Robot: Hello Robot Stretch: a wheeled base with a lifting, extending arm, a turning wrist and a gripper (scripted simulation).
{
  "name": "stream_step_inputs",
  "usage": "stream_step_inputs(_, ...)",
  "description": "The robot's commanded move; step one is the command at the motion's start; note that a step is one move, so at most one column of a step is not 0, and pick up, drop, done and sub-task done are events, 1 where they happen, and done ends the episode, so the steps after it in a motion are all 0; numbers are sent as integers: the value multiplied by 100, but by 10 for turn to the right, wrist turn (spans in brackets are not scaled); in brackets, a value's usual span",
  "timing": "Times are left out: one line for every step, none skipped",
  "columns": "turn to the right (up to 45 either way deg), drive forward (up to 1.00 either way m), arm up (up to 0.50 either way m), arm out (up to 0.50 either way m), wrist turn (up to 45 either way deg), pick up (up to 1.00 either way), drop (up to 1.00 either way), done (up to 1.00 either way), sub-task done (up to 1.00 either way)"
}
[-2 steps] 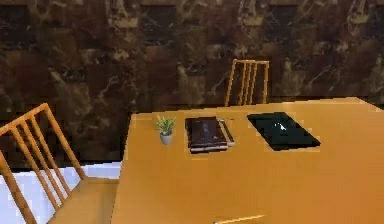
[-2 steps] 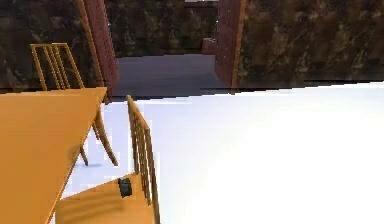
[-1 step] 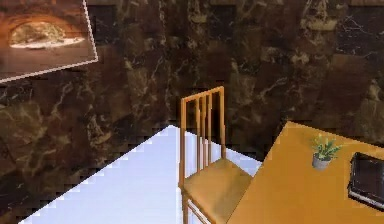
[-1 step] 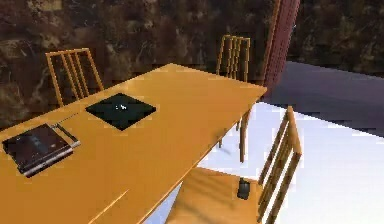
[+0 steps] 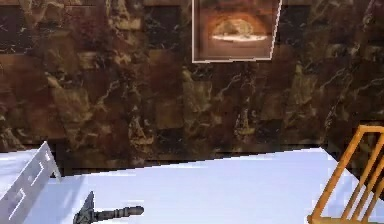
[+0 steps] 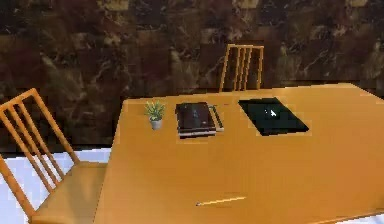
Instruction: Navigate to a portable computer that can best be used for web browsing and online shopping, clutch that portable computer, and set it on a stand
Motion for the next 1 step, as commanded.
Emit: stream_step_inputs(-450,0,0,0,0,0,0,0,0)
